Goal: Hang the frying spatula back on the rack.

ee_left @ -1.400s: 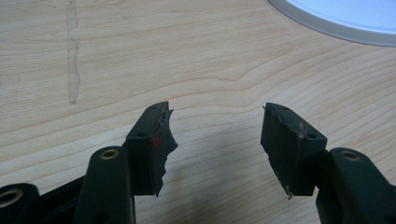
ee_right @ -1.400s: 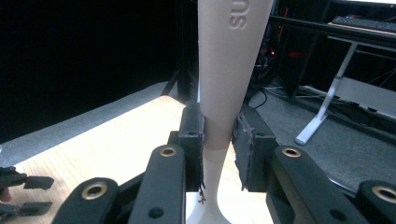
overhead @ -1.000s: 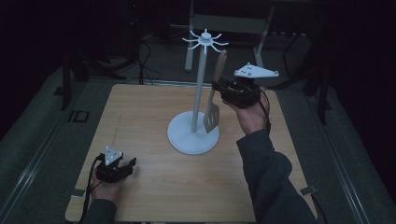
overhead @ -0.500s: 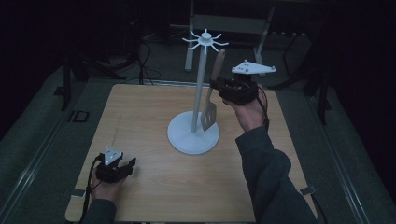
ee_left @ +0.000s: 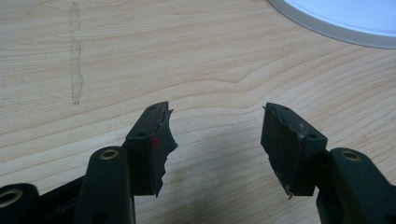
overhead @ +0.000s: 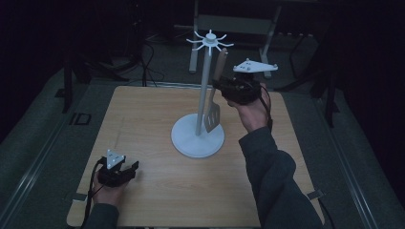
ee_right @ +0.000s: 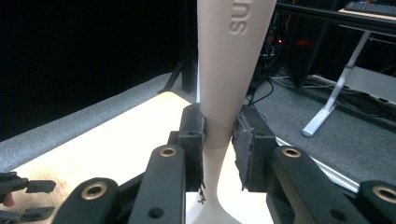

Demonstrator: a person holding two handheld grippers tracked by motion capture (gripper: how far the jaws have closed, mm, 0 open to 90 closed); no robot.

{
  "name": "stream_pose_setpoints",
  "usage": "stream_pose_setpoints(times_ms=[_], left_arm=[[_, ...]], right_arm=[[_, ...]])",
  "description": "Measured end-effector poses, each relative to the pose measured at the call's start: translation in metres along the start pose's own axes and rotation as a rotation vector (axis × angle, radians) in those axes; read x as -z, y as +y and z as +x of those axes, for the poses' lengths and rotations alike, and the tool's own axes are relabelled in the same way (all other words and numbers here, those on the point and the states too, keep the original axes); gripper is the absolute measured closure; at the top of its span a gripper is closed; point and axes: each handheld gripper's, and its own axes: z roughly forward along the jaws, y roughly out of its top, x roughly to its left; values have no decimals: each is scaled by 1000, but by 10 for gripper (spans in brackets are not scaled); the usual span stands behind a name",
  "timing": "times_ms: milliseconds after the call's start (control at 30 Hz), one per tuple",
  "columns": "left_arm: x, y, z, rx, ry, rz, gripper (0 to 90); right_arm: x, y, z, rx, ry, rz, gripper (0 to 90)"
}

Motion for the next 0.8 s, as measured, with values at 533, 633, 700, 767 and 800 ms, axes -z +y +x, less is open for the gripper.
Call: stream_pose_setpoints(times_ms=[533, 633, 700, 767, 800], left_arm=[[0, 0, 0, 1, 2, -2, 427], [0, 0, 0, -2, 1, 0, 427], [0, 0, 0, -3, 1, 0, 427], [1, 0, 0, 0, 2, -1, 427], [0, 0, 0, 2, 2, -1, 427]], right_arm=[[-9, -1, 2, -3, -14, 4, 737], [-9, -1, 2, -1, -17, 2, 732], [-8, -2, 1, -5, -27, -8, 683], [-8, -2, 1, -14, -31, -15, 618], [-7, -2, 1, -12, -38, -17, 583]])
